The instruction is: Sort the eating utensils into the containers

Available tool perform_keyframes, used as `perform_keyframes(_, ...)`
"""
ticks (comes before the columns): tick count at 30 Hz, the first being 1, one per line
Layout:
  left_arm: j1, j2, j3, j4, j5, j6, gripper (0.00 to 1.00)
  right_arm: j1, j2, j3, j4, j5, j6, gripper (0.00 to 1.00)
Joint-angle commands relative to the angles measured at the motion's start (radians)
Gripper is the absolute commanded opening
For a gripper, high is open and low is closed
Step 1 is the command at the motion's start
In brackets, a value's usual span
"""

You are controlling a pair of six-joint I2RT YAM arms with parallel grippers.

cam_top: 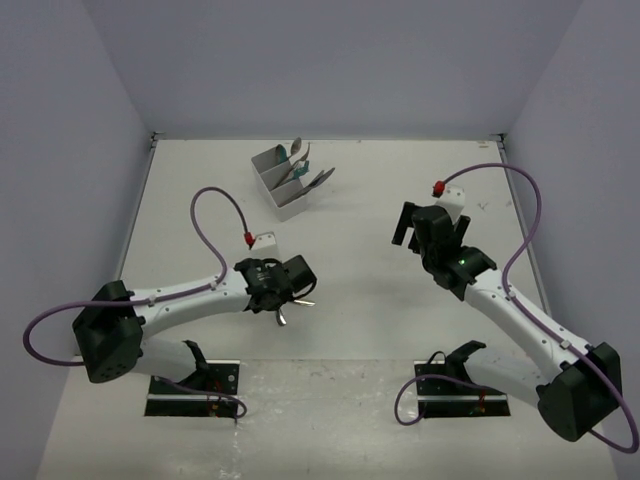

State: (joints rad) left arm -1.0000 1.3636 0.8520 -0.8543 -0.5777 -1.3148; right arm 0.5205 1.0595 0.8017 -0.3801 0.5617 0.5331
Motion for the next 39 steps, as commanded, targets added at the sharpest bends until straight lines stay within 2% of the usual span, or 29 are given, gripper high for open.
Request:
perform_keyframes(1,-0.008,-0.041,0.064,0.053,-0.206,0.137,0.0,-0.004,-0.03,-0.002,0.036,0.055,-0.007,0.99)
perform_keyframes(4,-0.008,-0.077,0.047,0.289,-0.212,0.381,0.0,-0.004,-0.035,-0.002,0.038,0.069,-0.016,0.99)
perform_keyframes(5,-0.008,-0.08,0.044,0.442,-0.218,0.529,0.0,-0.004,-0.038,-0.002,0.038,0.079,-0.018,0.99)
perform_keyframes(6,-0.006,-0.077,0.039,0.528,-0.228,0.617,0.0,-0.004,-0.042,-0.002,0.038,0.087,-0.016,0.99)
perform_keyframes(7,-0.003,-0.078,0.029,0.74,-0.244,0.835,0.0,-0.005,-0.055,-0.007,0.043,0.093,-0.016,0.99)
perform_keyframes(8,0.003,-0.071,0.025,0.84,-0.249,0.932,0.0,-0.004,-0.061,-0.009,0.044,0.104,-0.015,0.99)
perform_keyframes(10,0.075,-0.066,0.027,1.098,-0.11,1.172,0.0,-0.005,-0.072,-0.015,0.056,0.104,-0.027,0.99)
perform_keyframes(12,0.216,-0.048,0.032,1.214,0.049,1.229,0.0,-0.007,-0.078,-0.016,0.066,0.101,-0.039,0.99)
perform_keyframes(13,0.266,-0.029,0.038,1.295,0.184,1.259,0.0,-0.005,-0.075,-0.018,0.07,0.102,-0.044,0.99)
perform_keyframes(14,0.328,0.024,0.077,1.313,0.208,1.281,0.0,-0.007,-0.067,-0.016,0.072,0.107,-0.047,0.99)
perform_keyframes(15,0.345,0.052,0.106,1.311,0.241,1.311,0.0,-0.007,-0.063,-0.015,0.073,0.112,-0.054,0.99)
perform_keyframes(16,0.356,0.086,0.163,1.319,0.254,1.424,0.0,-0.01,-0.058,-0.013,0.073,0.118,-0.059,0.99)
perform_keyframes(17,0.368,0.144,0.189,1.328,0.263,1.474,0.0,-0.011,-0.047,-0.012,0.072,0.124,-0.062,0.99)
perform_keyframes(19,0.382,0.199,0.252,1.328,0.35,1.586,0.0,-0.022,-0.039,-0.009,0.073,0.133,-0.065,0.99)
perform_keyframes(24,0.458,0.331,0.303,1.345,0.553,1.687,0.0,-0.051,-0.012,-0.001,0.075,0.127,-0.082,0.99)
perform_keyframes(28,0.52,0.391,0.309,1.356,0.607,1.674,0.0,-0.085,-0.004,-0.004,0.076,0.101,-0.082,0.99)
perform_keyframes(30,0.549,0.407,0.294,1.412,0.647,1.666,0.0,-0.097,-0.004,-0.009,0.098,0.077,-0.09,0.99)
perform_keyframes(33,0.563,0.445,0.25,1.532,0.616,1.657,0.0,-0.103,0.005,-0.006,0.104,0.052,-0.102,0.99)
perform_keyframes(39,0.575,0.479,0.208,1.572,0.621,1.669,0.0,-0.111,0.017,0.001,0.106,0.052,-0.104,0.99)
